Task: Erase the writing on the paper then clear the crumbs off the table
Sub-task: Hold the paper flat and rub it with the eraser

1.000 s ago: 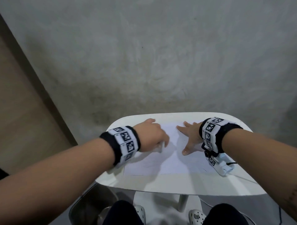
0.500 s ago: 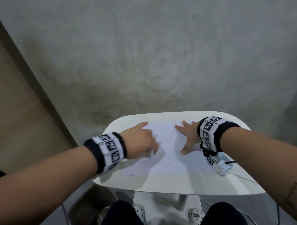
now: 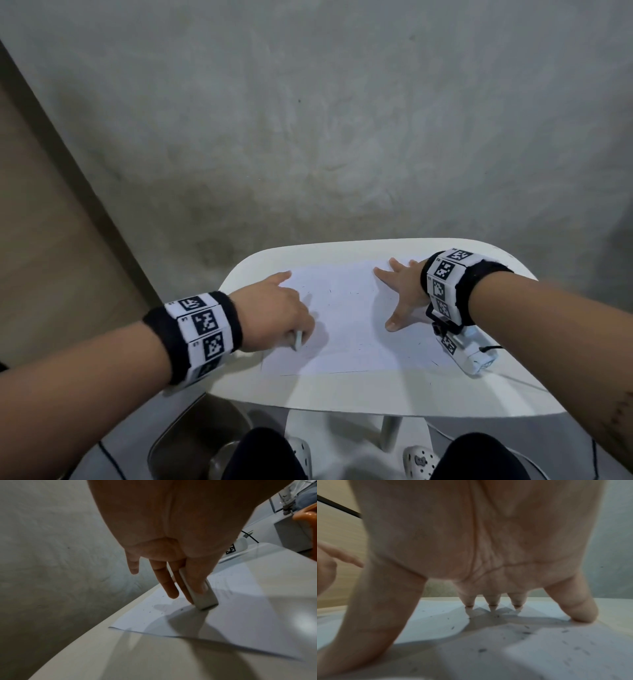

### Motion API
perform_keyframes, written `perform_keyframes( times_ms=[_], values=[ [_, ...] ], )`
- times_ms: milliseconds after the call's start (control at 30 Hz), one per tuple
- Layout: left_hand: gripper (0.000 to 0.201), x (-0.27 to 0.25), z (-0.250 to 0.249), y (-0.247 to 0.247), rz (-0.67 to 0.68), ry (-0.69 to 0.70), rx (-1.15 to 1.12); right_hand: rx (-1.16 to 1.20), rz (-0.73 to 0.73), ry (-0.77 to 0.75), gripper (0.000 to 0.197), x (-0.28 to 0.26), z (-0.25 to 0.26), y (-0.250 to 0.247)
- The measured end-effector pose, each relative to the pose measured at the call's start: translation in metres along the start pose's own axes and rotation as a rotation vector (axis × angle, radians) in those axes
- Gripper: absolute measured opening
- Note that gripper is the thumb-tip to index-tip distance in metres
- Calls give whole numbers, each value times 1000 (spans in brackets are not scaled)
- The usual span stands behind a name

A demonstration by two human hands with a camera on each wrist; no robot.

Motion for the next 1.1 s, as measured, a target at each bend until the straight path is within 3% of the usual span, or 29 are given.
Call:
perform_keyframes(
  times_ms=[167, 267, 533, 700, 800, 967, 1100],
  values=[
    [21, 44, -21, -28, -150, -11, -8, -39, 29, 11, 116, 4, -1, -2],
    [18, 43, -24, -24, -186, -10, -72, -36, 25, 8, 116, 4, -2, -1],
    [16, -9, 4, 6, 14, -21, -67, -25, -4, -4, 114, 1, 0, -2],
    [21, 41, -26, -34, -221, 24, -31, -33, 20, 11, 115, 1, 0, -3],
    [21, 63, -42, -45, -244, 27, 4, -56, 33, 28, 116, 1, 2, -3],
    [14, 31, -20, -17, -242, 37, -186, -5, 19, 8, 117, 4, -2, -2],
    [13, -2, -4, 3, -178, 36, -201, -21, 2, 2, 116, 4, -1, -2]
  ],
)
Point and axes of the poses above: each hand's wrist, its own x-axis towards the middle knuckle, its own y-axis out of the palm, z = x × y, the point moved 4 cm from there along x, towards the middle knuckle, and after that the axes turned 1 degree about -z, right-handed, at the moved point
